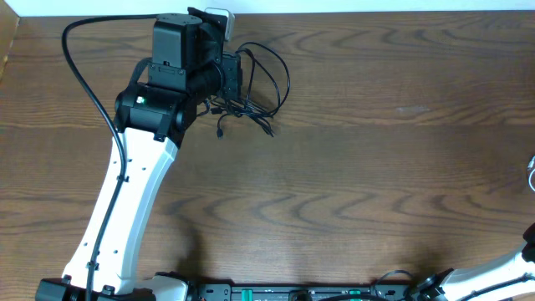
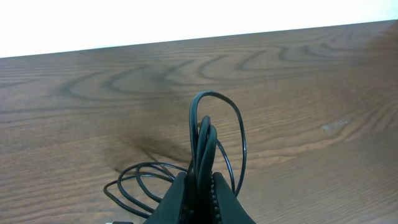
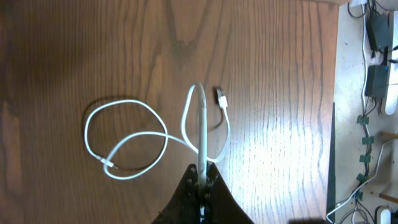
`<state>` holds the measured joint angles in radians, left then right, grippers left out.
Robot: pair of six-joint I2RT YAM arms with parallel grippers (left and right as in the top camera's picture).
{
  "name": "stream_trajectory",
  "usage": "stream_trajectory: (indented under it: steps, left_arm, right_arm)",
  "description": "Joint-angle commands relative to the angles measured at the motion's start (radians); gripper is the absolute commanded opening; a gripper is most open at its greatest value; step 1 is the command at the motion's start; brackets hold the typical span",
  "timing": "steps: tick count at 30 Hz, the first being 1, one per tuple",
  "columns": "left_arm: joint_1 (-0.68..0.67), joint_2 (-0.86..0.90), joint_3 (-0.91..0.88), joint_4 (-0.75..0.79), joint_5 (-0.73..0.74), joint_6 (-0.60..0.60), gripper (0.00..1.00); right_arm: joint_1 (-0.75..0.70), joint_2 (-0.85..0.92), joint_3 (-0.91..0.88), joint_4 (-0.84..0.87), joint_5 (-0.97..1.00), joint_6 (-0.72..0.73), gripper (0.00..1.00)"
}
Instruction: Untangle cables
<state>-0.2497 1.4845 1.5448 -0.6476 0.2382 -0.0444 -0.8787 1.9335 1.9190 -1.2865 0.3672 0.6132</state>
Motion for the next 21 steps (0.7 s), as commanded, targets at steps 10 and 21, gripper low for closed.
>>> stream_trajectory:
  steps: [10, 21]
  left_arm:
    - [0.002, -0.03, -0.006, 0.012, 0.046, 0.017, 0.08]
    - [0.001, -0.03, -0.006, 0.012, 0.046, 0.018, 0.08]
  right_arm:
    - [-0.004, -0.003, -0.003, 0.004, 0.019, 0.022, 0.5]
    - [0.033, -0.058, 0.0, 0.084, -0.291, -0.175, 0.62]
